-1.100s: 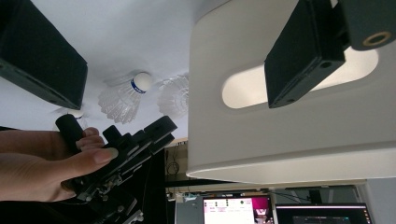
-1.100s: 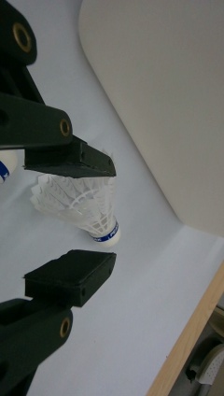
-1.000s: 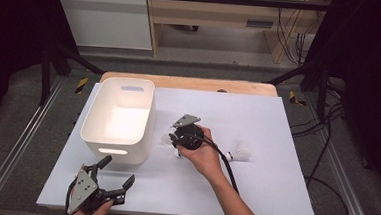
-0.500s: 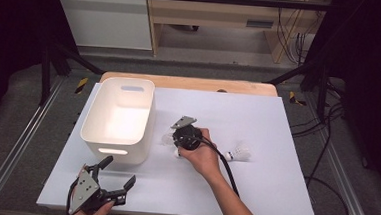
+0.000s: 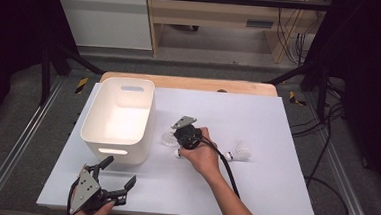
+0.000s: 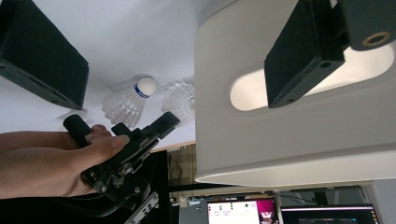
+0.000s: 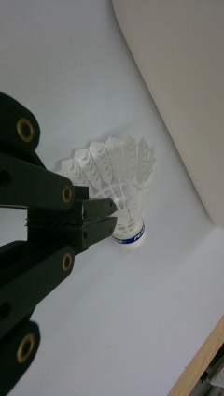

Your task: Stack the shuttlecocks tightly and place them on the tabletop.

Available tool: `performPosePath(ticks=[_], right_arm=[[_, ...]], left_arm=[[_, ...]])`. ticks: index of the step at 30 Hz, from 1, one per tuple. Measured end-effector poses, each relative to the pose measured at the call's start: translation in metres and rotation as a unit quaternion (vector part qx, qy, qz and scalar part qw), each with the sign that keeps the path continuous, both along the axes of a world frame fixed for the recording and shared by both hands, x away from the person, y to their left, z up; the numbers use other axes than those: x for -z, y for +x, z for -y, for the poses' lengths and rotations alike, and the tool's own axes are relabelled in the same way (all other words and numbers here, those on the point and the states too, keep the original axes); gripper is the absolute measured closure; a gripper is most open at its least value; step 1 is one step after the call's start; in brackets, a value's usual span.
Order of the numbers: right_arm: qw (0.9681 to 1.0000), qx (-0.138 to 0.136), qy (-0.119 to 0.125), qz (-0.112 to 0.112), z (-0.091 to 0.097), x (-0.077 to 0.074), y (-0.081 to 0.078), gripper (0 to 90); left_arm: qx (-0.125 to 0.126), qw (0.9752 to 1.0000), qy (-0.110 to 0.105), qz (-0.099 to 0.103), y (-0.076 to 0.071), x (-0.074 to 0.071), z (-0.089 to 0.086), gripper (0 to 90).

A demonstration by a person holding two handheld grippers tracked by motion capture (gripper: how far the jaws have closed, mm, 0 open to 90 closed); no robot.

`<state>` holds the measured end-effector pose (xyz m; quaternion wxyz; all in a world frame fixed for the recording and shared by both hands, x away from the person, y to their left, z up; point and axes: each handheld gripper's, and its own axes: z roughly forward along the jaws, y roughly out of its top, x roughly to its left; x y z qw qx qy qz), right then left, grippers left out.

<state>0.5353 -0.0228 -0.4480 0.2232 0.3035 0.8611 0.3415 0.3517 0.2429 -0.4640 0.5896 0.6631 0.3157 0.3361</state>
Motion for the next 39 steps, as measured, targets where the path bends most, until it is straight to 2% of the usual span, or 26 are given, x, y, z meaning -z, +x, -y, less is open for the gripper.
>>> performPosePath(ticks=[9,14,19,26,31,36,39], right_arm=[[0.9999,-0.001,0.005,0.012,0.005,0.0,0.001,90.0],[0.9996,0.004,0.022,0.017,0.011,-0.005,-0.002,90.0],[0.9986,0.006,0.041,0.032,0.021,-0.012,-0.008,90.0],[0.9954,0.005,0.079,0.054,0.044,-0.029,-0.024,90.0],[0.9932,0.008,0.09,0.074,0.066,-0.039,-0.041,90.0],[0.991,0.014,0.107,0.078,0.085,-0.041,-0.053,90.0],[0.9889,0.019,0.122,0.083,0.098,-0.042,-0.06,90.0]], left_arm=[[-0.005,1.0,0.0,-0.002,0.001,0.0,-0.002,6.6],[-0.007,1.0,0.0,-0.003,0.001,0.001,-0.002,6.6],[-0.007,1.0,0.001,-0.003,0.001,0.0,-0.003,6.6],[-0.008,1.0,0.001,0.0,0.002,0.0,-0.004,6.5],[-0.005,1.0,0.001,0.005,0.003,-0.001,-0.007,4.6],[-0.003,0.9999,0.006,0.01,0.004,-0.002,-0.009,3.4],[-0.001,0.9997,0.02,0.012,0.004,-0.004,-0.013,3.3]])
